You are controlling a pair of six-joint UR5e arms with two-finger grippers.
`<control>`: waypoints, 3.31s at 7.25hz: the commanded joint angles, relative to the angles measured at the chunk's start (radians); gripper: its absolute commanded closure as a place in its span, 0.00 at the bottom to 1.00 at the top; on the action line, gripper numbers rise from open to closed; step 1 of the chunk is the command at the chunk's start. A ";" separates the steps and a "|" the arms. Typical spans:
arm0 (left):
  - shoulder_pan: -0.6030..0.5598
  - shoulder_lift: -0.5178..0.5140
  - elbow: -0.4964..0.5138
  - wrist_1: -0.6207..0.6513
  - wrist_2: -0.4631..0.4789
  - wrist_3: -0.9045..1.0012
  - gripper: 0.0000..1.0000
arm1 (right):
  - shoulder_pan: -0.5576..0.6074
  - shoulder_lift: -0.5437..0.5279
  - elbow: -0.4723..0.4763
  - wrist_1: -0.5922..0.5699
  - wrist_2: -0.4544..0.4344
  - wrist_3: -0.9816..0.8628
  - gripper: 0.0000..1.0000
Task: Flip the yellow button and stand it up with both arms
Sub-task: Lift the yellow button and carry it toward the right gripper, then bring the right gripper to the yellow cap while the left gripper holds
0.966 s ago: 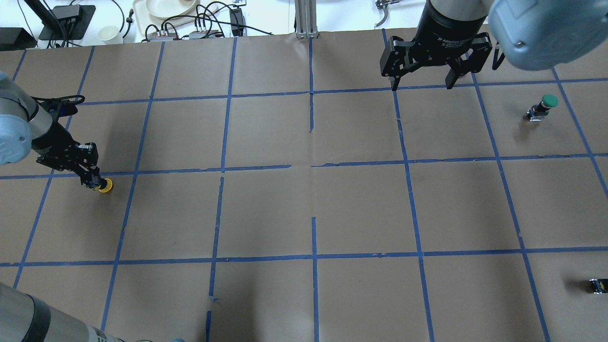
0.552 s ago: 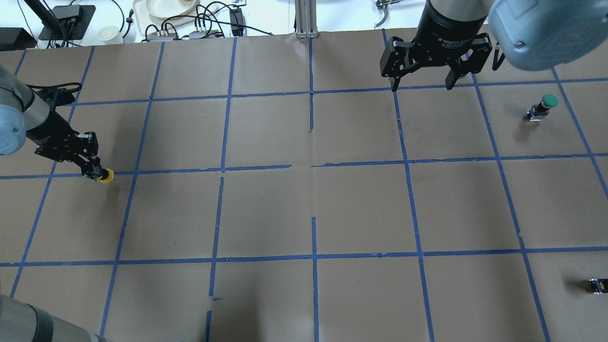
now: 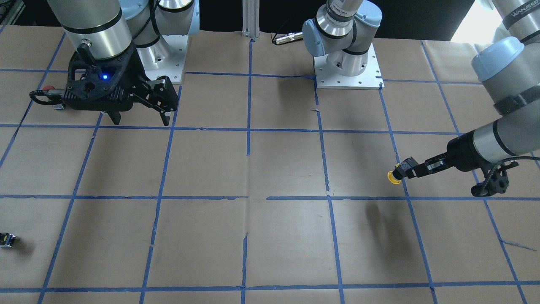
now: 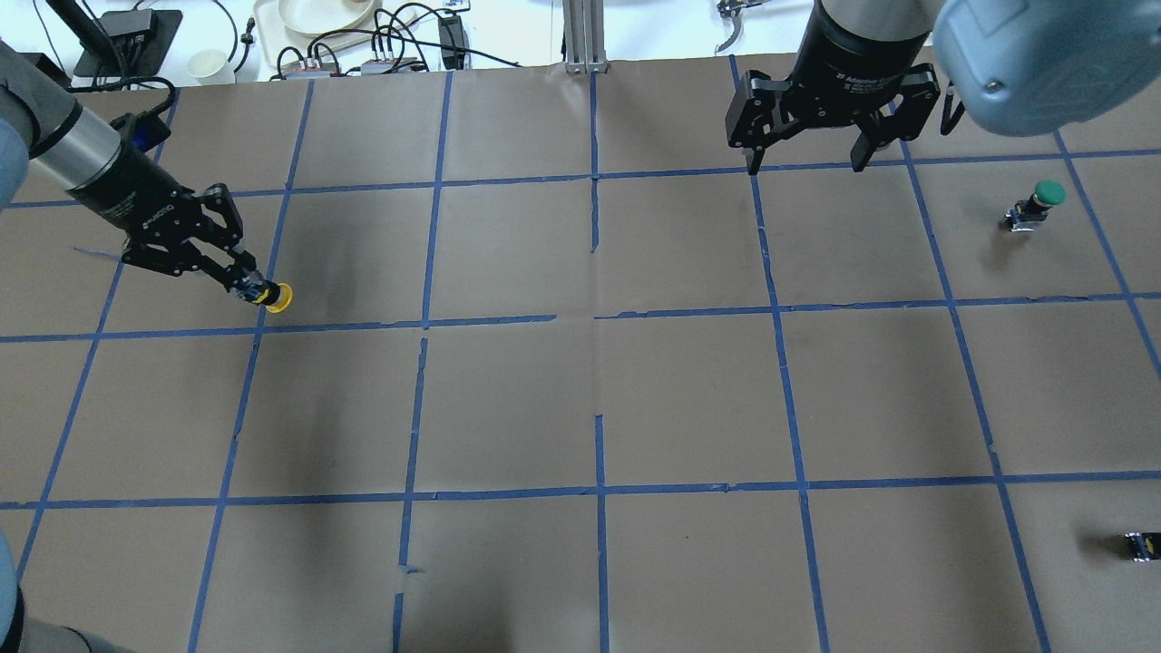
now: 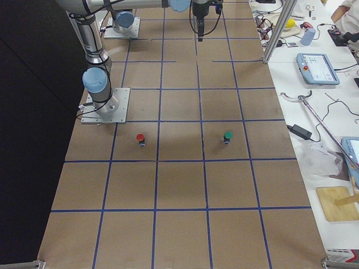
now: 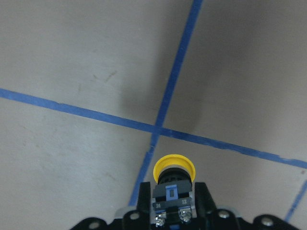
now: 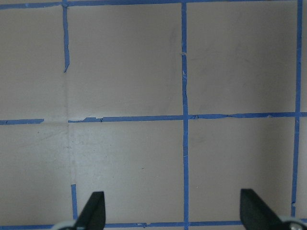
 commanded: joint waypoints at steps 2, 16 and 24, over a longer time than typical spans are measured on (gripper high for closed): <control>-0.091 0.004 0.055 -0.173 -0.337 -0.105 0.99 | 0.000 0.000 0.001 -0.003 0.000 0.000 0.00; -0.358 0.020 -0.059 -0.460 -1.353 -0.332 0.97 | -0.251 0.067 0.093 0.360 1.193 0.206 0.01; -0.364 0.027 -0.059 -0.460 -1.353 -0.361 0.97 | -0.204 0.126 0.074 0.139 1.269 0.388 0.03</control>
